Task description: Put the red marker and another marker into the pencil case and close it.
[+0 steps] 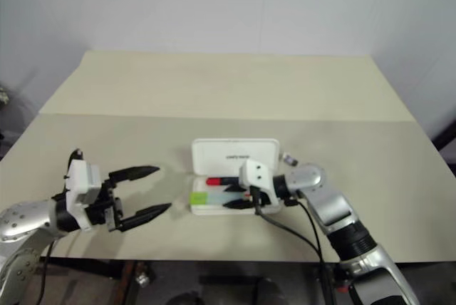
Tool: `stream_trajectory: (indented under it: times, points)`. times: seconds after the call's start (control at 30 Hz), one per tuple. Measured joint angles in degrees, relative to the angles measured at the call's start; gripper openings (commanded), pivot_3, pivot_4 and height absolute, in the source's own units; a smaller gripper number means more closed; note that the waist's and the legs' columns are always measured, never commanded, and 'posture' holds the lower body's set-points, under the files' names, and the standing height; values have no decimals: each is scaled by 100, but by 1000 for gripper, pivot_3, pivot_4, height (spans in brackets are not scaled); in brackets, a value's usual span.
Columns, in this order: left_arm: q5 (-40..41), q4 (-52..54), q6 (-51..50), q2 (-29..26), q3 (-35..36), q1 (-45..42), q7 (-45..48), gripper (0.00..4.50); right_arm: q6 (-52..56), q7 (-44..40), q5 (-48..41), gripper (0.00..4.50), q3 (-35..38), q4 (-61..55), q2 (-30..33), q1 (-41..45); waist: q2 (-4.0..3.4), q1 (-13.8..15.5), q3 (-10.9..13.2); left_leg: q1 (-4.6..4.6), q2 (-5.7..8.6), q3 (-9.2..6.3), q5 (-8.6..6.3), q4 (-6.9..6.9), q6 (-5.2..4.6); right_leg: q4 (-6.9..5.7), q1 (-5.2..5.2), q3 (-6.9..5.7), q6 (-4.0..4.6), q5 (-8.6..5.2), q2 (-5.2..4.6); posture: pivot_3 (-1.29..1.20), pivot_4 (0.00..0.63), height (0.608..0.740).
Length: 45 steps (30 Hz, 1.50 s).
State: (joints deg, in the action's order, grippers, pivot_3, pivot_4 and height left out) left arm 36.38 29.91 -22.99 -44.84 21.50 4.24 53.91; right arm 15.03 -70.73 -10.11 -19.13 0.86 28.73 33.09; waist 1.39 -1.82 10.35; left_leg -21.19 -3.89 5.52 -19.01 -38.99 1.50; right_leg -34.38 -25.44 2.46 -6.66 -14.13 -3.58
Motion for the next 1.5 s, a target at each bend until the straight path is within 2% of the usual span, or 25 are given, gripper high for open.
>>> stream_trajectory:
  times: [0.2, 0.23, 0.3, 0.77, 1.07, 1.1, 1.37, 1.5]
  points:
    - [-9, -392, 89, -353, 335, 306, 501, 4500, -72, -69, 68, 1120, -48, 197, 14, 38, 0, -9, 0, 0, -1, 1, -1, 1, 1, -1, -2, -3, 17, -9, 0, 0, 150, 740]
    - [-10, -407, 105, -383, 374, 319, 573, 4500, -118, -81, 76, 1120, -48, 228, 21, 39, 0, -9, 0, 0, -1, 1, -1, 1, 2, -1, -3, -3, 61, -34, 0, 0, 150, 740]
    - [-10, -442, 152, -439, 486, 321, 672, 4500, -149, -96, 83, 1120, -48, 290, 22, 57, 0, -7, 0, 0, -1, 1, -2, 1, 3, -4, -3, -3, 78, -43, 0, 0, 150, 740]
    - [-91, -643, 366, -523, 689, 318, 871, 4500, -245, -109, 103, 1120, -43, 404, 114, 172, 0, -8, 0, 2, -3, 1, -3, 1, 4, -12, -4, -5, 72, -40, 0, 0, 150, 740]
    - [-185, -838, 483, -523, 651, 115, 867, 4500, -242, -112, 102, 4252, -31, 350, 252, 148, 0, -9, 0, 3, -3, 1, -3, 1, 4, -14, -4, -6, 71, -39, 0, 0, 150, 740]
    - [-195, -841, 491, -523, 648, 89, 867, 4500, -242, -113, 102, 4449, -31, 347, 252, 147, 0, -8, 0, 3, -3, 1, -3, 1, 4, -14, -4, -6, 70, -39, 0, 0, 150, 740]
    - [-245, -855, 497, -521, 522, 62, 858, 4500, -204, -150, 21, 4449, -16, 151, 285, 101, 0, -10, 0, 3, -4, 1, -3, 1, 5, -16, -4, -7, 67, -37, 0, 0, 150, 740]
    - [-248, -855, 502, -508, 479, 30, 819, 4500, 5, 78, -56, 4449, 225, 21, 335, 22, 0, -2, 0, 3, -4, 1, -3, 1, 5, -16, -4, -7, 67, -37, 0, 0, 150, 740]
